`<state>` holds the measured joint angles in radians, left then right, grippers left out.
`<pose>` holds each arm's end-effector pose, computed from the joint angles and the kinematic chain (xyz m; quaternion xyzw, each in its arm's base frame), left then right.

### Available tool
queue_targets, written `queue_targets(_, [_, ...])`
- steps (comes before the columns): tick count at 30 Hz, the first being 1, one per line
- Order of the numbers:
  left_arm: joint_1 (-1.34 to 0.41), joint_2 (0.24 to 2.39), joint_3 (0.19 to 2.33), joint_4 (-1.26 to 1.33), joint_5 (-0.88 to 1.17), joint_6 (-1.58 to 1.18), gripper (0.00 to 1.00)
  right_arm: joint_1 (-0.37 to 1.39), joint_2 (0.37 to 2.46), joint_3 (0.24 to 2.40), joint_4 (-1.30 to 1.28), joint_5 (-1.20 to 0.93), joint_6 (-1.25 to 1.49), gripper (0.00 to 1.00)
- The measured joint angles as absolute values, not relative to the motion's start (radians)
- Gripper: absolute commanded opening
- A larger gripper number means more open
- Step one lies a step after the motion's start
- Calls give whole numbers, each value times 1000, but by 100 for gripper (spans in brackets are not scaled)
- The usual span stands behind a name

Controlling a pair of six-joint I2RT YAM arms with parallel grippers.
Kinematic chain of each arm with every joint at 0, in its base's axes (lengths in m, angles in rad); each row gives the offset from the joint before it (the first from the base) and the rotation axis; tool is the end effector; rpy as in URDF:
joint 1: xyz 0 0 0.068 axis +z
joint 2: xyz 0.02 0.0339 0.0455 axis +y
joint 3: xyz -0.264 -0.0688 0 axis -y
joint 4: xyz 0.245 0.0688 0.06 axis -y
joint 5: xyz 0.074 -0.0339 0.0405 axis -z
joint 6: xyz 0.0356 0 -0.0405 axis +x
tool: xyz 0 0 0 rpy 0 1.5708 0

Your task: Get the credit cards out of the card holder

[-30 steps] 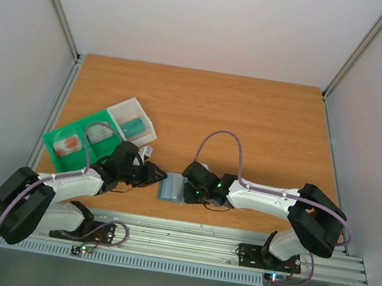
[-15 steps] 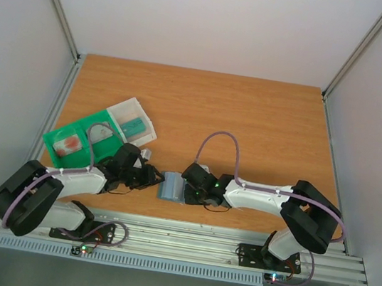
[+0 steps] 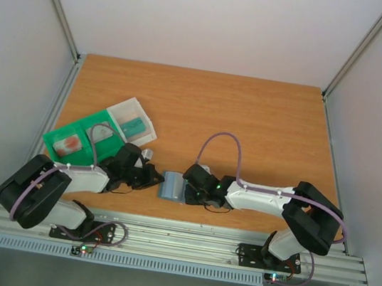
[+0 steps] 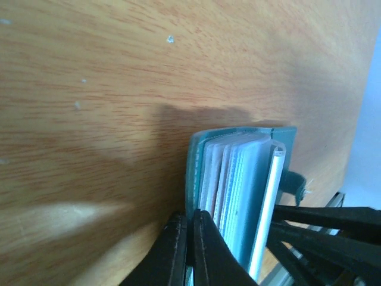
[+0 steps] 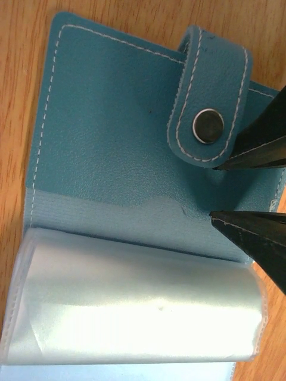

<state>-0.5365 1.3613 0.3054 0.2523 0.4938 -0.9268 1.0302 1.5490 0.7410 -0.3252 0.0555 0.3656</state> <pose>0.1728 -0.1224 0.1122 -0.0846 0.8999 -0.4111 0.1186 0.1424 0.2333 0.1426 -0.3126 0.9244 0.1187 0.1836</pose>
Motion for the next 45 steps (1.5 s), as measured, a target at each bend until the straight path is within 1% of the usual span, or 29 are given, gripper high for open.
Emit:
queue_targets(6, [-535, 1323, 302, 264, 511, -951, 0, 1030, 1543, 736, -317, 51, 363, 30])
queue_targets(11, [-539, 1288, 287, 268, 527, -970, 0, 1028, 1525, 737, -327, 23, 362, 41])
queue_targets(17, [-539, 1237, 266, 259, 525, -989, 0, 1027, 1478, 767, -343, -56, 368, 58])
queue_targets(20, [-542, 1200, 265, 239, 520, -992, 1, 1027, 1478, 795, -337, -95, 375, 69])
queue_targets(23, [-548, 1164, 265, 220, 511, -992, 0, 1027, 1493, 828, -332, -123, 381, 74])
queue_targets(27, [-554, 1137, 265, 200, 505, -992, 0, 1027, 1536, 876, -326, -133, 382, 76])
queue_targets(34, [-559, 1135, 265, 173, 501, -992, 0, 1027, 1609, 914, -324, -134, 382, 71])
queue_targets(41, [-560, 1135, 265, 157, 492, -987, 0, 1027, 1613, 914, -334, -115, 378, 70])
queue_targets(45, [-561, 1132, 265, 152, 490, -987, 0, 1027, 1616, 914, -341, -104, 376, 71])
